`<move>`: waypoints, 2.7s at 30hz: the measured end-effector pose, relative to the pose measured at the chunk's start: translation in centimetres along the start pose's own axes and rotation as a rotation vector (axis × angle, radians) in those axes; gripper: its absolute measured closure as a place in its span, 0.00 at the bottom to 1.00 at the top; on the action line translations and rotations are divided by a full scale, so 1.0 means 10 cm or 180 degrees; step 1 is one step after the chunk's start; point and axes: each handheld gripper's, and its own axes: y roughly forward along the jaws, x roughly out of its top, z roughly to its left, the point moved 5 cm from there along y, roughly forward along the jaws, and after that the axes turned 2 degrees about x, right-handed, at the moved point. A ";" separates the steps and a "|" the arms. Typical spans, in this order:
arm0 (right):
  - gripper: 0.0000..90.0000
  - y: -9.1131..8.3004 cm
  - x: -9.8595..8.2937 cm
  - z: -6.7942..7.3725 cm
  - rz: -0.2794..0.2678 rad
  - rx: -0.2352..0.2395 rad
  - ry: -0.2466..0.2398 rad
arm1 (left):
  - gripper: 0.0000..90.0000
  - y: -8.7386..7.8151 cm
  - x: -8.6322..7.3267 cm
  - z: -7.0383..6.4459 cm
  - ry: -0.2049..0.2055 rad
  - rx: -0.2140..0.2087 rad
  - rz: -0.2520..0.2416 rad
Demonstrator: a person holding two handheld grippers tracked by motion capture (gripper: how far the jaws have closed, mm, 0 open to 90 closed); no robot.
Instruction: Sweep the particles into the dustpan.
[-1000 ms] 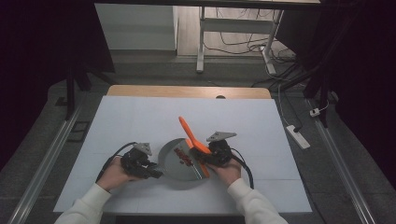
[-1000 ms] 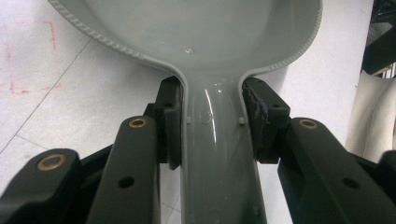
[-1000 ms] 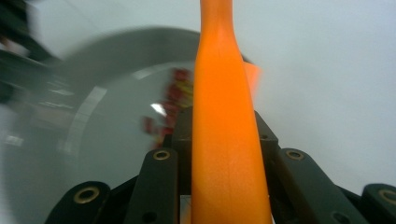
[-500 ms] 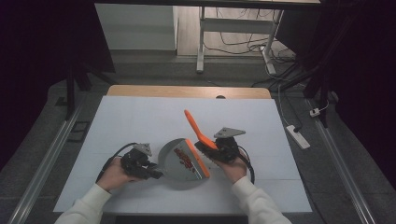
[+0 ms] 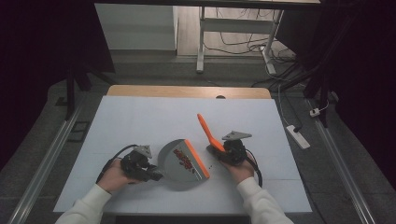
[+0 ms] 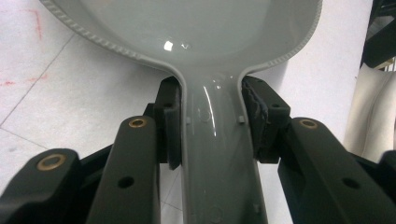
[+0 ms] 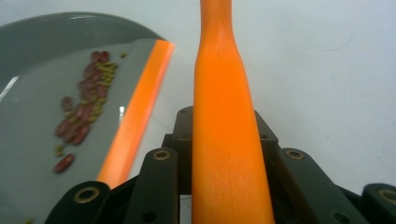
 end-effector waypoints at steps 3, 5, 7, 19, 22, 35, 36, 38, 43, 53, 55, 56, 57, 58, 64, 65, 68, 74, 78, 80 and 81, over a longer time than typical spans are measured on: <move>0.79 -0.02 -0.03 0.11 0.0035 -0.0016 -0.0071 | 0.68 0.00 0.00 -0.02 0.0015 0.0004 0.0012; 0.79 -0.02 -0.04 0.15 0.0046 -0.0027 -0.0133 | 0.68 0.00 0.00 -0.03 0.0026 0.0006 0.0016; 0.79 -0.03 -0.05 0.16 0.0041 -0.0036 -0.0149 | 0.68 0.00 0.00 -0.05 0.0022 0.0019 0.0001; 0.78 -0.07 -0.10 0.20 0.0033 0.0046 -0.0068 | 0.68 0.01 0.00 -0.08 0.0022 0.0004 0.0002; 0.78 -0.08 -0.11 0.26 0.0032 0.0070 -0.0055 | 0.68 0.02 0.00 -0.09 0.0022 0.0001 0.0005; 0.78 -0.10 -0.09 0.54 -0.0013 0.0549 0.0175 | 0.68 0.04 0.01 -0.09 0.0022 0.0011 0.0014; 0.78 -0.11 -0.08 0.57 -0.0019 0.0629 0.0218 | 0.68 0.04 0.01 -0.09 0.0024 0.0017 0.0017; 0.78 -0.14 -0.04 0.59 -0.0087 0.0618 0.0125 | 0.68 0.04 0.01 -0.09 0.0026 0.0020 0.0015; 0.78 -0.30 0.05 0.41 -0.0360 0.0475 0.0138 | 0.68 0.04 0.01 -0.09 0.0028 0.0013 0.0014; 0.78 -0.36 -0.07 0.02 -0.0274 0.0092 0.0264 | 0.68 0.05 0.01 -0.09 0.0028 0.0008 0.0010; 0.78 -0.33 -0.10 0.00 -0.0183 0.0014 0.0215 | 0.68 0.04 0.01 -0.09 0.0030 0.0010 0.0003; 0.78 -0.31 -0.12 0.00 -0.0134 -0.0018 0.0218 | 0.68 0.04 0.01 -0.09 0.0030 0.0017 0.0000; 0.78 -0.29 -0.14 0.00 -0.0101 -0.0016 0.0217 | 0.68 0.04 0.01 -0.09 0.0027 0.0020 -0.0002; 0.78 -0.27 -0.15 0.01 -0.0073 0.0007 0.0225 | 0.68 0.04 0.01 -0.09 0.0027 0.0022 -0.0003; 0.78 -0.18 -0.15 0.23 -0.0014 0.0211 0.0095 | 0.68 0.05 0.01 -0.09 0.0027 0.0016 -0.0010; 0.78 -0.16 -0.14 0.28 -0.0019 0.0260 0.0060 | 0.68 0.05 0.01 -0.09 0.0033 0.0027 -0.0011; 0.78 -0.11 -0.12 0.42 -0.0019 0.0360 -0.0027 | 0.68 0.06 0.01 -0.09 0.0024 0.0028 -0.0002; 0.78 -0.14 -0.05 0.56 -0.0127 0.0562 -0.0087 | 0.68 0.06 0.01 -0.09 0.0029 0.0041 -0.0013; 0.78 -0.20 -0.02 0.52 -0.0220 0.0552 -0.0048 | 0.68 0.06 0.01 -0.09 0.0024 0.0042 -0.0037; 0.78 -0.21 -0.02 0.48 -0.0257 0.0516 -0.0037 | 0.68 0.06 0.01 -0.09 0.0023 0.0049 -0.0049; 0.78 -0.21 -0.03 0.46 -0.0248 0.0498 -0.0033 | 0.68 0.06 0.01 -0.09 0.0021 0.0051 -0.0064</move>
